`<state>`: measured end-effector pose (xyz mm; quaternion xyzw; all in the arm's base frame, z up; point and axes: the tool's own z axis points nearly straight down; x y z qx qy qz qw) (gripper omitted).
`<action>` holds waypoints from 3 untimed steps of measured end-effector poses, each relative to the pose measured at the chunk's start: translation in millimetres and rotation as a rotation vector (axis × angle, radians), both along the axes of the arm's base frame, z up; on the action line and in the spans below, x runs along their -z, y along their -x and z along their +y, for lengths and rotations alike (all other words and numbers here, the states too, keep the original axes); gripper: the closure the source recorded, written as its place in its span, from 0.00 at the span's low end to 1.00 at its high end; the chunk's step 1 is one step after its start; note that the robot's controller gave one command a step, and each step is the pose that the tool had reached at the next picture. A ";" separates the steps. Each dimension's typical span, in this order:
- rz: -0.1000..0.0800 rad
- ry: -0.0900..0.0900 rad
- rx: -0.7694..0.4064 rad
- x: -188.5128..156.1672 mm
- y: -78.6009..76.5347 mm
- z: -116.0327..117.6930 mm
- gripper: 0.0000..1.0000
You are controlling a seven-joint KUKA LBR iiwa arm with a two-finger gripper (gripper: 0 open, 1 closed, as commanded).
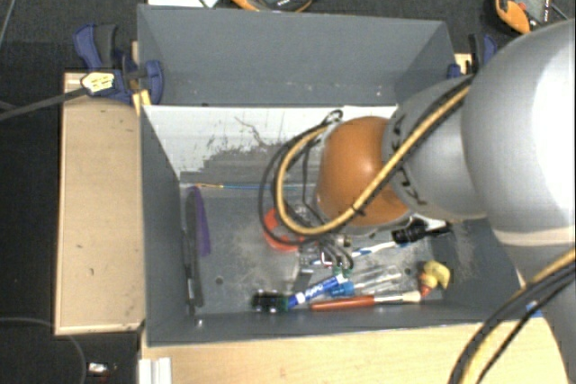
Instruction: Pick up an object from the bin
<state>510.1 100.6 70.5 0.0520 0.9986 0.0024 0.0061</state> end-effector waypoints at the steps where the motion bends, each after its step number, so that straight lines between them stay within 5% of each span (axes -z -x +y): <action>1: -0.006 -0.002 0.010 -5.9 -1.6 3.7 1.00; 2: -0.006 -0.002 0.010 -5.9 -1.6 3.7 1.00; 3: 0.000 -0.001 0.000 -109.6 10.6 9.1 1.00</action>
Offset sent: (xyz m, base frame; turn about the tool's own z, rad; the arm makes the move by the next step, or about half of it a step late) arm 0.0000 0.0000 0.0000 0.0000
